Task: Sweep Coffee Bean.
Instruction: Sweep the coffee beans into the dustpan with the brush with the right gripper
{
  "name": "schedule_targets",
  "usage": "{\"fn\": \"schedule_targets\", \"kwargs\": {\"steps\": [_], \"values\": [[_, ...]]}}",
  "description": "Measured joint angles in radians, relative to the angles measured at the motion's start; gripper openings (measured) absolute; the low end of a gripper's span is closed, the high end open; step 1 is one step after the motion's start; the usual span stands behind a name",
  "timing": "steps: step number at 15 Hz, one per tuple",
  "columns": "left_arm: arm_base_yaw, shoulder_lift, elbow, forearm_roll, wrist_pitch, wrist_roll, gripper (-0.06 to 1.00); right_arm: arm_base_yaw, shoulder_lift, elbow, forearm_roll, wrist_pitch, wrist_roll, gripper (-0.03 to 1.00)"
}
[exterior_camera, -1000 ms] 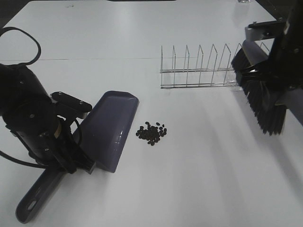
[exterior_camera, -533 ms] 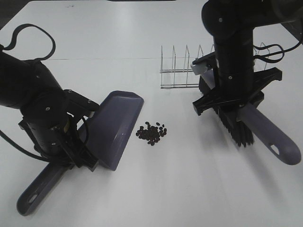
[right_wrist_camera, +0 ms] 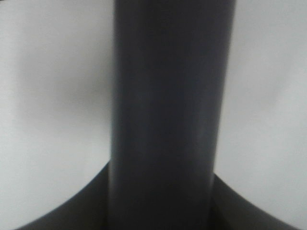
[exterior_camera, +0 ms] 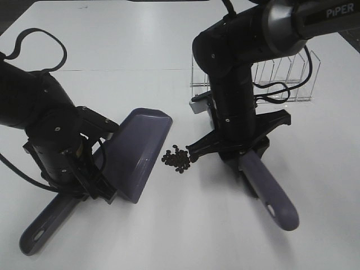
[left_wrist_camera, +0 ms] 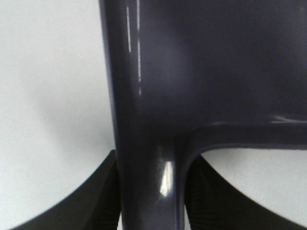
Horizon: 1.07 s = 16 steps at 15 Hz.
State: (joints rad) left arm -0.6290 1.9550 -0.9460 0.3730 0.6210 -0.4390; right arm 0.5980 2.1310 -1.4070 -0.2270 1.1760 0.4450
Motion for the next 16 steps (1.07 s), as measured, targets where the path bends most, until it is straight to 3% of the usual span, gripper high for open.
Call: {"fn": "schedule_targets", "kwargs": {"steps": [9,13,16], "values": [[0.000,0.002,0.000,0.000,0.001,0.003,0.34,0.004,0.164,-0.235,0.573,-0.127,-0.076,0.30],[0.001,0.003,0.000,0.001,0.006,-0.004,0.34,0.003,0.176,-0.310,0.717,-0.193,-0.129,0.30],[0.001,0.004,-0.002,-0.007,0.005,0.007,0.34,0.004,0.176,-0.348,0.727,-0.195,-0.144,0.30]]}}
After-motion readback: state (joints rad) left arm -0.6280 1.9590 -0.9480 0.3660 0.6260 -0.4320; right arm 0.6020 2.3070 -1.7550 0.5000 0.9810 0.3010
